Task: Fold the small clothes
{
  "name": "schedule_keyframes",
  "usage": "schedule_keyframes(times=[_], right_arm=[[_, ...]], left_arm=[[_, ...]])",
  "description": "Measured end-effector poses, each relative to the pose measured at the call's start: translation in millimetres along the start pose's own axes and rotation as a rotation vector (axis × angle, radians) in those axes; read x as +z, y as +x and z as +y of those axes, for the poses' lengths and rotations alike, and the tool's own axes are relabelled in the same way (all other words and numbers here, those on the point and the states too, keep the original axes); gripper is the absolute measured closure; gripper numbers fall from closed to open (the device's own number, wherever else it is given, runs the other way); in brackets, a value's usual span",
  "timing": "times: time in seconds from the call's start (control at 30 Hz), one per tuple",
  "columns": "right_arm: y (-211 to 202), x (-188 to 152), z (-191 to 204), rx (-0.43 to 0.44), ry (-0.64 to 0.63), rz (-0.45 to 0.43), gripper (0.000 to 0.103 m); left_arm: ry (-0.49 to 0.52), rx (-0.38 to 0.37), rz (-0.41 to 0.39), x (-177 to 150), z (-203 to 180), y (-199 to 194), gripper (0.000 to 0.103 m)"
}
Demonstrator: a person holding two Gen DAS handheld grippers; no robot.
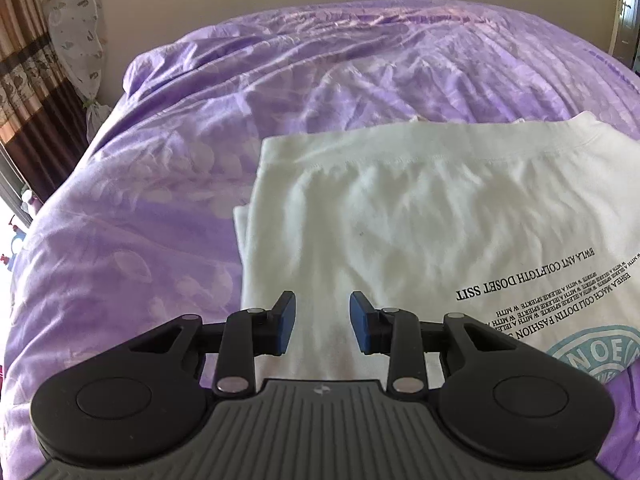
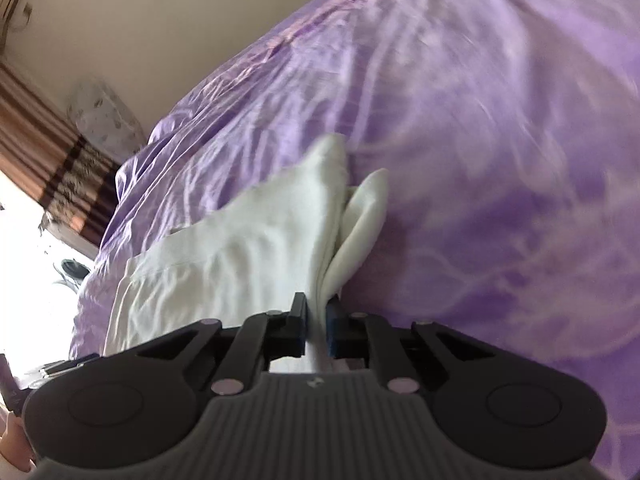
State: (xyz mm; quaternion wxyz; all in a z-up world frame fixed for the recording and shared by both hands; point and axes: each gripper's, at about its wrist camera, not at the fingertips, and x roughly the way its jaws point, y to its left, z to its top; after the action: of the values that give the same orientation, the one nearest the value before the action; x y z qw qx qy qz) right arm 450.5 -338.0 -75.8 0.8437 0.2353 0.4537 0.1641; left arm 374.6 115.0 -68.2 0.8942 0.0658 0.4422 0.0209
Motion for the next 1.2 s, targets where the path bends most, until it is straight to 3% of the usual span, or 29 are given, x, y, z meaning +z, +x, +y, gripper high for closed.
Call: schedule_keyframes(times=[0.23, 0.37, 0.6, 0.73, 0.97, 1.13, 1.2], right_arm=[[-14, 25, 119, -0.012, -0.067, 0.009, 0.099], [6, 29, 184, 0.006, -0.097, -0.002, 0.099], [82, 7, 283, 0.045, -0.129, 0.037, 0.1], [144, -23, 328, 0.065, -0.15, 0.121, 0.1], [232, -81, 362, 0.029, -0.195, 0.261, 0.1], [254, -90, 357, 0.008, -0.194, 0.282, 0.099], [253, -92, 359, 0.0, -0.237, 0.285, 0.094]], left_arm=[[-0.052, -0.051, -0.046, -3, 27, -28, 0.064], [-0.048, -0.05, -0.066, -10, 47, -43, 0.064], [-0.111, -0.049, -0.074, -28, 98, -54, 0.064], [-0.16, -0.071, -0.066, -41, 125, -48, 0.064], [-0.195, -0.104, -0.04, -58, 144, -30, 0.065], [-0.199, -0.125, -0.029, -62, 141, -23, 0.065], [-0.2, -0.138, -0.028, -62, 139, -26, 0.065]])
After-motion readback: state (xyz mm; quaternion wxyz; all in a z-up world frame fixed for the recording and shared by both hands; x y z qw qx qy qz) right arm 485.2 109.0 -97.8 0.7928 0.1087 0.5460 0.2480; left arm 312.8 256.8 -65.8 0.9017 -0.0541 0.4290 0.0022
